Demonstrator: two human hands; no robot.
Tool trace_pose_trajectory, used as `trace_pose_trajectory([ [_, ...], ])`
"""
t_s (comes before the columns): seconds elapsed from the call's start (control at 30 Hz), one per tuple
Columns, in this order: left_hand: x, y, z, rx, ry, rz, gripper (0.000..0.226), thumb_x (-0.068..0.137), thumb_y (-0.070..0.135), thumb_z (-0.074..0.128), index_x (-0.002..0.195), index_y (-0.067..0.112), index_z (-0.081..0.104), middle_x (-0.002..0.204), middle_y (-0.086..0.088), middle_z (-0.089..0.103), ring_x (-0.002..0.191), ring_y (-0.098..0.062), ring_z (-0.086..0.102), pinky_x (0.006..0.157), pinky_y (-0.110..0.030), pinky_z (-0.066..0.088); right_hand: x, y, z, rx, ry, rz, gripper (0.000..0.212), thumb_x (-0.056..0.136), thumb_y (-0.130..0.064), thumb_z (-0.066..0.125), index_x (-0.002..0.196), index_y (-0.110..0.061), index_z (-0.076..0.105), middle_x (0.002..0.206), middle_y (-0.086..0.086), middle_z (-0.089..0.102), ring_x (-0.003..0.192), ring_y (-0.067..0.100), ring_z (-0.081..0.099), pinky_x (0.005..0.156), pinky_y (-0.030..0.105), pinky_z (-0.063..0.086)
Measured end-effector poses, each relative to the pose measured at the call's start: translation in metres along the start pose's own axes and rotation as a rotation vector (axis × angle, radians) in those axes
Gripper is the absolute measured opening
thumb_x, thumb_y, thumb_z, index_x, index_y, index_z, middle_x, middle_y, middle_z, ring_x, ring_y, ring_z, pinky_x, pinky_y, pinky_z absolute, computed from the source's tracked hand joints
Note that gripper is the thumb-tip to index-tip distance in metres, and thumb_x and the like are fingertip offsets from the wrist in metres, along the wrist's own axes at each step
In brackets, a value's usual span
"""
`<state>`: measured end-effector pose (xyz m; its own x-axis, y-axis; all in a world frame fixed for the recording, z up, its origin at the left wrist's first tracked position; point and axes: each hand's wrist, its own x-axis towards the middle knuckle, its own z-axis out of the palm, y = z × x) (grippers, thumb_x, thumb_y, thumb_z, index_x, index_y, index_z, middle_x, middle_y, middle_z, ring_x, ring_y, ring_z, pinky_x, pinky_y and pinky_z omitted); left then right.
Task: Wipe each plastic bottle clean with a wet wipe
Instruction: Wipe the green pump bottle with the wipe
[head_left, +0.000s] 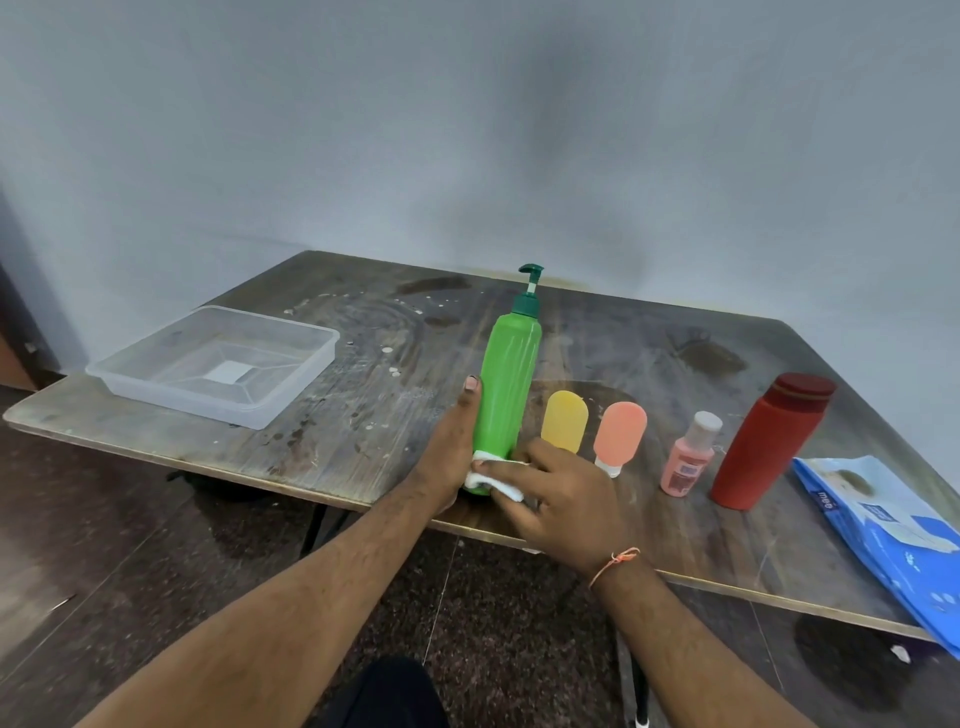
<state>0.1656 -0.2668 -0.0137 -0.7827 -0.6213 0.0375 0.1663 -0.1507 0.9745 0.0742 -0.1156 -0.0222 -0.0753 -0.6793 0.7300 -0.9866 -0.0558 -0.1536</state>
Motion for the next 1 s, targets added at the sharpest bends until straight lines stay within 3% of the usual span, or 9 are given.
trace_pose_trajectory([
  [0.1,0.000,0.001,0.001,-0.010,-0.034,-0.002,0.098,0.085,0.089,0.045,0.128,0.004,0.069,0.120,-0.028,0.072,0.109,-0.042,0.070,0.098,-0.059,0.054,0.002,0.000,-0.003,-0.066,0.087,0.071,0.033,0.100,-0.037,0.069,0.132,-0.044,0.074,0.087,-0.008,0.060,0.070,0.011,0.056,0.059,0.020,0.034],
  [0.17,0.000,0.000,0.001,-0.014,-0.022,-0.021,0.086,0.094,0.080,0.038,0.132,0.010,0.068,0.123,-0.020,0.074,0.114,-0.037,0.071,0.100,-0.052,0.057,0.002,0.003,-0.002,-0.047,0.135,0.141,0.035,0.102,-0.038,0.066,0.136,-0.042,0.071,0.088,-0.008,0.060,0.070,0.012,0.057,0.057,0.025,0.041],
  [0.27,0.002,0.000,-0.002,-0.024,-0.016,-0.064,0.082,0.098,0.079,0.035,0.136,0.014,0.067,0.128,-0.016,0.073,0.121,-0.036,0.069,0.107,-0.055,0.053,0.002,0.006,0.000,-0.012,0.146,0.167,0.038,0.103,-0.035,0.067,0.141,-0.039,0.069,0.092,-0.010,0.063,0.072,0.012,0.059,0.058,0.030,0.048],
  [0.5,0.004,0.004,-0.009,-0.114,-0.015,-0.111,0.096,0.096,0.081,0.029,0.133,0.002,0.067,0.121,-0.026,0.072,0.102,-0.034,0.070,0.092,-0.045,0.057,-0.002,0.001,-0.001,0.129,0.072,0.065,0.029,0.095,-0.029,0.077,0.124,-0.029,0.081,0.098,-0.010,0.074,0.082,0.009,0.068,0.065,0.029,0.054],
  [0.6,0.005,0.004,-0.011,-0.120,-0.041,-0.116,0.097,0.096,0.082,0.027,0.132,0.001,0.068,0.115,-0.023,0.073,0.096,-0.031,0.071,0.088,-0.043,0.058,-0.002,0.000,-0.002,0.142,0.066,0.050,0.026,0.093,-0.027,0.077,0.118,-0.028,0.083,0.096,-0.010,0.074,0.082,0.007,0.067,0.068,0.021,0.052],
  [0.7,0.003,0.006,-0.010,-0.118,-0.080,-0.127,0.093,0.098,0.078,0.027,0.130,0.002,0.070,0.117,-0.022,0.073,0.100,-0.032,0.071,0.095,-0.047,0.056,-0.002,0.001,-0.002,0.089,0.111,0.065,0.026,0.093,-0.027,0.077,0.118,-0.031,0.083,0.097,-0.012,0.074,0.084,0.006,0.068,0.070,0.017,0.049],
  [0.8,0.004,0.004,-0.011,-0.110,-0.067,-0.153,0.086,0.099,0.078,0.032,0.137,0.008,0.066,0.130,-0.022,0.071,0.118,-0.039,0.068,0.111,-0.059,0.048,-0.001,0.004,-0.001,0.068,0.176,0.139,0.031,0.096,-0.024,0.075,0.126,-0.032,0.079,0.101,-0.011,0.072,0.084,0.007,0.067,0.067,0.021,0.050],
  [0.9,0.005,0.004,-0.011,-0.091,-0.025,-0.160,0.083,0.097,0.079,0.037,0.141,0.015,0.064,0.132,-0.019,0.071,0.126,-0.040,0.065,0.114,-0.063,0.045,-0.001,0.007,-0.001,0.040,0.177,0.166,0.037,0.098,-0.022,0.075,0.134,-0.031,0.075,0.108,-0.012,0.072,0.086,0.006,0.066,0.070,0.020,0.050],
  [1.0,0.006,0.004,-0.012,-0.125,-0.039,-0.159,0.090,0.095,0.081,0.039,0.139,0.008,0.065,0.133,-0.024,0.068,0.124,-0.041,0.066,0.113,-0.059,0.047,-0.002,0.006,-0.001,0.102,0.155,0.155,0.033,0.097,-0.023,0.075,0.130,-0.028,0.077,0.110,-0.012,0.075,0.089,0.006,0.069,0.071,0.023,0.055],
])
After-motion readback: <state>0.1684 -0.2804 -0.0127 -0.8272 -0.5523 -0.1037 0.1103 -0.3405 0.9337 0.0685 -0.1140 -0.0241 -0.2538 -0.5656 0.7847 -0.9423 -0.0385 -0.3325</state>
